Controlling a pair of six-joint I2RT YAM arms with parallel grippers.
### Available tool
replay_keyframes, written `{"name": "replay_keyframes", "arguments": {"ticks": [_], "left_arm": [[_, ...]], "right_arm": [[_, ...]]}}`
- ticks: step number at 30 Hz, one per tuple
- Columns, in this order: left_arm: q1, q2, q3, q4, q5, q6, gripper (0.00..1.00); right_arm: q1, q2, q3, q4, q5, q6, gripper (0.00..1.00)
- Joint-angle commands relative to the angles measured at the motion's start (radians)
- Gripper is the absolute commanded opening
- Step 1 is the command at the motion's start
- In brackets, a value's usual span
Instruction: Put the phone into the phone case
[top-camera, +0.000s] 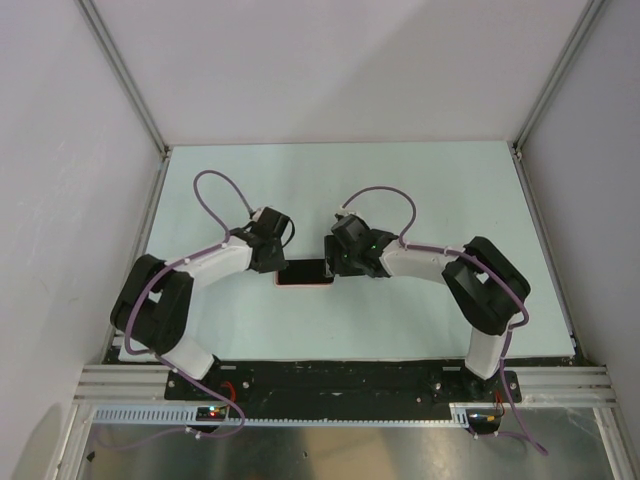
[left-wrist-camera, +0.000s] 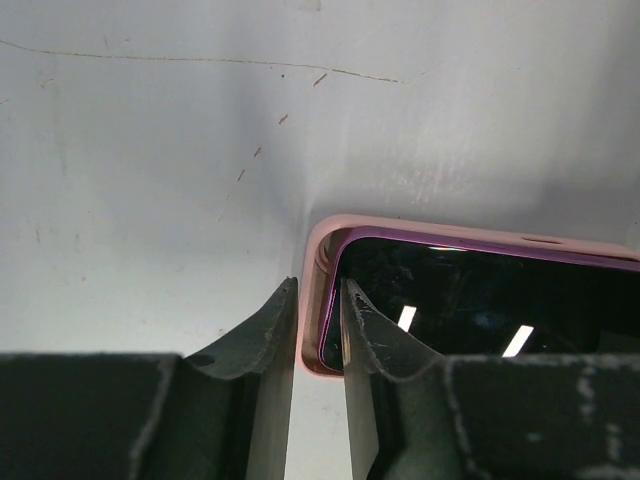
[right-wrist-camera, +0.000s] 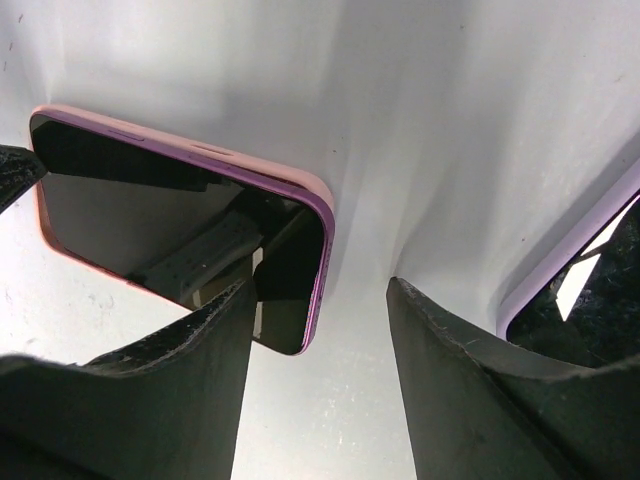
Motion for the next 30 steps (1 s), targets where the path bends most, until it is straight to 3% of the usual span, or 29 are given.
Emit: {"name": "replay_keyframes", "arguments": {"ticks": [1, 11, 21, 30], "left_arm": [[-0.003, 0.013, -0.023, 0.023, -0.008, 0.004, 0.28], [-0.003, 0.007, -0.059, 0.048, 0.010, -0.009, 0.26], [-0.004, 0.002, -0.091, 0.084, 0.046, -0.028, 0.23], [-0.004, -0.010, -0.127, 0.138, 0.090, -0.054, 0.24]], "right_arm": [[0.009, 0.013, 0.039, 0.009, 0.003, 0.005, 0.60], [0.040, 0.026, 0.076, -0.022, 0.029, -0.012, 0.49], [0.060, 0.043, 0.099, -0.057, 0.035, -0.017, 0.31], [0.112, 0.093, 0.156, -0.118, 0.032, -0.036, 0.28]]}}
